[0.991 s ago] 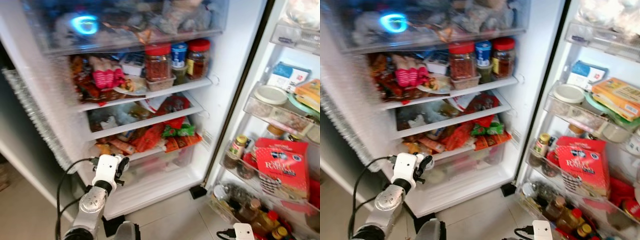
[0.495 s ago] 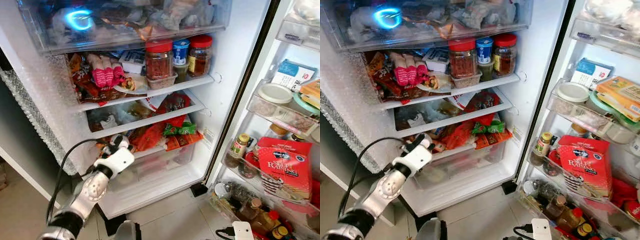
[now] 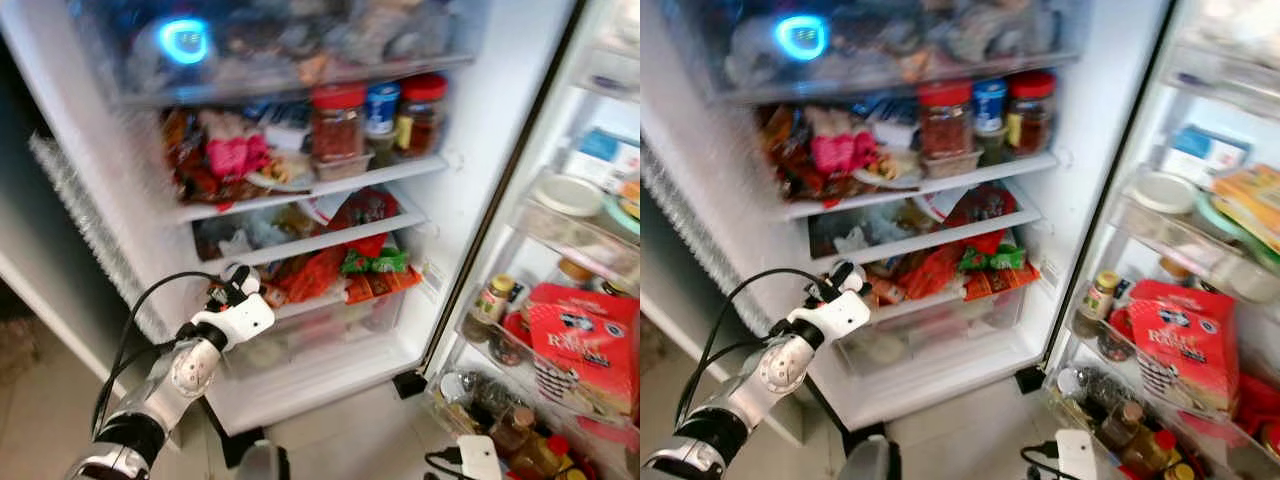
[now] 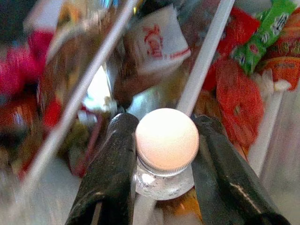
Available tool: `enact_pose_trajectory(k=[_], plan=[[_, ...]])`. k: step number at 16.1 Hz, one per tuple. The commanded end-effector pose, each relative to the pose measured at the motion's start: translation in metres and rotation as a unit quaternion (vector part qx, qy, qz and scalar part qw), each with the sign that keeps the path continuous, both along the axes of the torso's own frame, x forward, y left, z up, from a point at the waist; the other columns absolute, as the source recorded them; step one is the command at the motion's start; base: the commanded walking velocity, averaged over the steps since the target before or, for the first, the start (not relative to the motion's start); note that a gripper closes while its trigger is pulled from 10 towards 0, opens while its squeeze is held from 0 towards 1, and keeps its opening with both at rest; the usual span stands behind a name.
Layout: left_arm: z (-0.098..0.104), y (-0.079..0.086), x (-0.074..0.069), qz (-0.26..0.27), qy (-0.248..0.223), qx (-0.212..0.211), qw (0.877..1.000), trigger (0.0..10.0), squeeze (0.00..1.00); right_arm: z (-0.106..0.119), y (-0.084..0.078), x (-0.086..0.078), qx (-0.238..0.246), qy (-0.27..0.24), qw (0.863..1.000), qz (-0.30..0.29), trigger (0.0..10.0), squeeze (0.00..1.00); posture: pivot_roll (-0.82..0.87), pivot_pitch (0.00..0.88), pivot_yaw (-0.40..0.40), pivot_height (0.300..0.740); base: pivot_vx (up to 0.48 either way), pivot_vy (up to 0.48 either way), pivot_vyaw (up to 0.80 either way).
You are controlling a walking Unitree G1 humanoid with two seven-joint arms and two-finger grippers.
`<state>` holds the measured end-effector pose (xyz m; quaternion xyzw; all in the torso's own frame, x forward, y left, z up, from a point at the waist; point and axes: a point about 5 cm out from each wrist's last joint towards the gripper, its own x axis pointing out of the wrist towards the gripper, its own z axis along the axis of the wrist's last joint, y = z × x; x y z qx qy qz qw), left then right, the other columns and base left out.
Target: Restocking fridge
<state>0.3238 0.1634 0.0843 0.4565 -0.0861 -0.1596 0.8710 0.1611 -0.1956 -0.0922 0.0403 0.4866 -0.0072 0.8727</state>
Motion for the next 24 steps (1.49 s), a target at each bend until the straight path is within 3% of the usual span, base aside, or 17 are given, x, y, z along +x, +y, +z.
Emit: enact_pose_trajectory(k=[1,4,9,12,14,16,21,24], plan=[[0.002,-0.006,0.003,-0.006,-0.002,0.006,1.000,10.0,0.00,0.000,-0.004,-0.001,-0.008,0.003,1.000,0.004,10.0,0.00,-0.03,0.000,0.005,0.635,0.322,0.000,0.44],[0.003,-0.007,0.004,-0.011,-0.004,0.005,1.000,10.0,0.00,0.001,-0.004,0.000,-0.008,0.000,1.000,0.005,10.0,0.00,-0.03,0.000,0.004,0.635,0.322,0.000,0.63],[0.001,-0.008,0.005,-0.010,0.001,0.007,1.000,10.0,0.00,0.000,-0.004,0.000,-0.003,0.004,1.000,0.005,10.0,0.00,-0.03,0.000,0.004,0.635,0.324,0.000,0.00],[-0.010,-0.006,0.000,-0.019,0.034,0.014,0.999,10.0,0.00,0.001,-0.004,0.000,-0.002,0.004,1.000,0.004,10.0,0.00,-0.03,0.000,0.004,0.635,0.310,0.000,0.00],[-0.034,0.004,-0.014,-0.025,0.081,0.047,0.995,10.0,0.00,0.001,-0.004,0.000,-0.001,0.004,1.000,0.004,10.0,0.00,-0.03,0.000,0.003,0.635,0.000,0.000,0.00],[-0.040,0.007,-0.018,-0.027,0.091,0.054,0.994,10.0,0.00,0.001,-0.004,0.001,-0.002,0.003,1.000,0.002,10.0,0.00,-0.04,0.000,0.002,0.635,0.000,0.000,0.00],[-0.045,0.009,-0.011,-0.005,0.081,0.128,0.988,10.0,0.00,0.001,-0.007,0.001,0.001,0.001,1.000,-0.001,10.0,0.00,-0.05,0.000,-0.006,0.635,0.000,0.000,0.00],[-0.041,0.019,0.001,0.055,0.063,0.187,0.979,10.0,0.00,0.001,-0.010,-0.001,-0.002,0.003,1.000,-0.005,10.0,0.00,-0.08,0.000,-0.016,0.635,0.000,0.000,0.00]])
